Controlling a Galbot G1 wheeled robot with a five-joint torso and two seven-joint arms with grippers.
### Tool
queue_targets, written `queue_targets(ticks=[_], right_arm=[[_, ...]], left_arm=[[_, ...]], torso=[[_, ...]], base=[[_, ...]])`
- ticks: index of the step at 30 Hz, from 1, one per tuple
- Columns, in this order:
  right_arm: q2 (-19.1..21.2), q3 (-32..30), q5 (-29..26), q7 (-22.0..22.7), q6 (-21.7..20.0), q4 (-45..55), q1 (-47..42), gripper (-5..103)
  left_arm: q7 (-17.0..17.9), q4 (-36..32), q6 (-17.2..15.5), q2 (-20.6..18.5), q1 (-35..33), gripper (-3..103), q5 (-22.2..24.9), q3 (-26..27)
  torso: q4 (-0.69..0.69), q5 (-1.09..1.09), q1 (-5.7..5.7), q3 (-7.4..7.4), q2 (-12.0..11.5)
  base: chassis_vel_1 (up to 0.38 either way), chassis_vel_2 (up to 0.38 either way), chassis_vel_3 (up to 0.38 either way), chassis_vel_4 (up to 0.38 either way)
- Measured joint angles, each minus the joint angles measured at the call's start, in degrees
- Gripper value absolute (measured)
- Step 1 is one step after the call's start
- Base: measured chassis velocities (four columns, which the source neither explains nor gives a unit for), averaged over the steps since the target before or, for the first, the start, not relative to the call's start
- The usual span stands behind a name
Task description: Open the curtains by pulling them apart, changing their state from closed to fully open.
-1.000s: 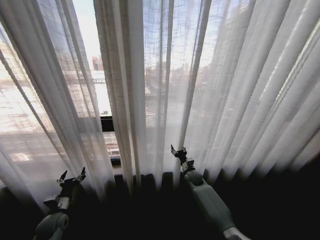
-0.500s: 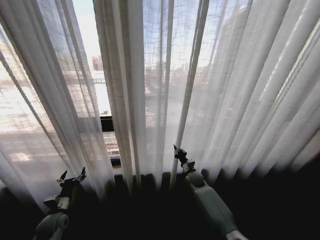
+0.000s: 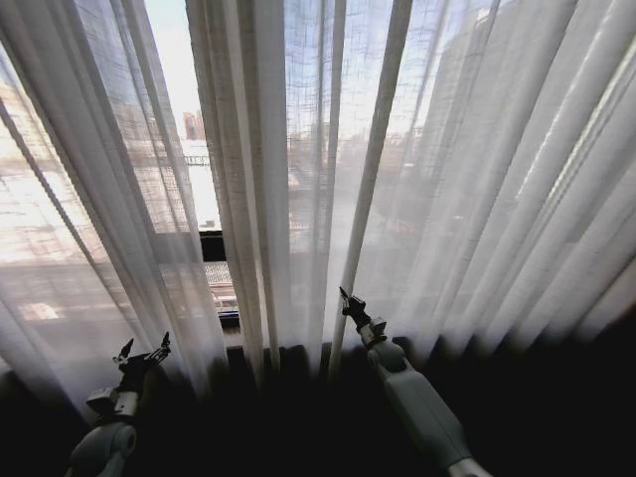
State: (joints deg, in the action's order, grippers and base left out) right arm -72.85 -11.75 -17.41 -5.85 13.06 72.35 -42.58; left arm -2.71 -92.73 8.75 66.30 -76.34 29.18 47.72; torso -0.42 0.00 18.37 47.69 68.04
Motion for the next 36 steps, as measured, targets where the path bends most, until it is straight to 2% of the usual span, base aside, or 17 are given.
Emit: queue_targets(ticks=[11, 36], right_arm=[[0.7, -0.3, -0.5, -0.8, -0.1, 0.3, -0.3, 0], [2.2, -1.8, -1.2, -2.7, 0.6, -0.3, -0.4, 0]], left_arm=[[0.0, 0.0, 0.0, 0.0, 0.0, 100, 0.0, 0.0], [0.0, 0.0, 0.0, 0.0, 0.0, 100, 0.0, 0.0]], torso=[[-0.01, 0.01, 0.00, 0.00, 0.0], [0.00, -0.01, 0.00, 0.00, 0.0]], base=[[-0.179, -0.170, 0.184, 0.178], [-0.335, -0.345, 0.340, 0.335]])
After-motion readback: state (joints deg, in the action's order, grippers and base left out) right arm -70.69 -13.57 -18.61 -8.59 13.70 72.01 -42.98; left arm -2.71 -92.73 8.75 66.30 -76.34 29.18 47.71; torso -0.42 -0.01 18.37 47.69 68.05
